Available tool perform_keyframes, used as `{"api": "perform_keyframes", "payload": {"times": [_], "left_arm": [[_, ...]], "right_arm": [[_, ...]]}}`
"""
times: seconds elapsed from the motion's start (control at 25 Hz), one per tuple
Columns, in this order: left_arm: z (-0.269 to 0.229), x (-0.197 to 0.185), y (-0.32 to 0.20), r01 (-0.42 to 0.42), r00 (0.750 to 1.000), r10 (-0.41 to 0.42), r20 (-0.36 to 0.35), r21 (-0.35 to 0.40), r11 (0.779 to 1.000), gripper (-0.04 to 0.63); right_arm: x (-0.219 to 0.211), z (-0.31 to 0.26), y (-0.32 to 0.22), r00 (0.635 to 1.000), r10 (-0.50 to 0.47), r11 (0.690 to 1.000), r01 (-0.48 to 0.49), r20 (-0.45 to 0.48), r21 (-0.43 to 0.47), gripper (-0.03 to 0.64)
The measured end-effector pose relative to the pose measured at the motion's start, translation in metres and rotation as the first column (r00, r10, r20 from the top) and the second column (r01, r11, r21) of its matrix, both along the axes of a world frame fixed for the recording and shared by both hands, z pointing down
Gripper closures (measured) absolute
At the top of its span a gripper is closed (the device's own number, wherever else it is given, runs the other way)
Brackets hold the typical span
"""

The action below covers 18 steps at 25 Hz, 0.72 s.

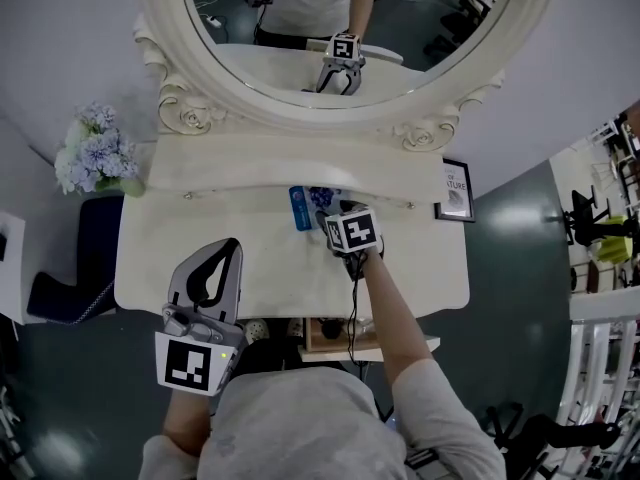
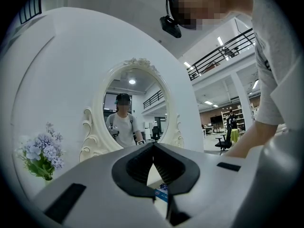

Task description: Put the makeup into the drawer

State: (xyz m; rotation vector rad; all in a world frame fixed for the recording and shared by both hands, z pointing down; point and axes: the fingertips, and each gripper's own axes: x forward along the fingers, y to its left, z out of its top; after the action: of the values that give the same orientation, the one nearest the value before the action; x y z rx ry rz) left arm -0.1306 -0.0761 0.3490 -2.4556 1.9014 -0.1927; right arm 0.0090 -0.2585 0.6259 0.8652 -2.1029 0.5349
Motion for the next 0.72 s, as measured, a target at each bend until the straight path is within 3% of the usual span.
{"api": "perform_keyframes", "payload": {"times": [0.2,0.52,0.72], "left_arm": [[0.002,-0.001,-0.001,0.001,1.0,-0.001,0.004,-0.003,1.0,0.581],[0.002,-0.001,-0.003,0.002,1.0,-0.002,0.005,-0.001,1.0,0.581],[0.002,0.0,-0.003,-0.001,1.0,0.001,-0.002,-0.006,1.0,0.581]], "right_arm": [[0.007,0.022,0.006,0.996,-0.027,0.999,0.024,-0.09,-0.033,0.37],[0.01,0.024,0.004,0.997,0.018,0.998,-0.022,-0.08,-0.05,0.37],[0.012,0.023,0.008,0.996,0.021,0.999,-0.025,-0.082,-0.046,0.474]]}}
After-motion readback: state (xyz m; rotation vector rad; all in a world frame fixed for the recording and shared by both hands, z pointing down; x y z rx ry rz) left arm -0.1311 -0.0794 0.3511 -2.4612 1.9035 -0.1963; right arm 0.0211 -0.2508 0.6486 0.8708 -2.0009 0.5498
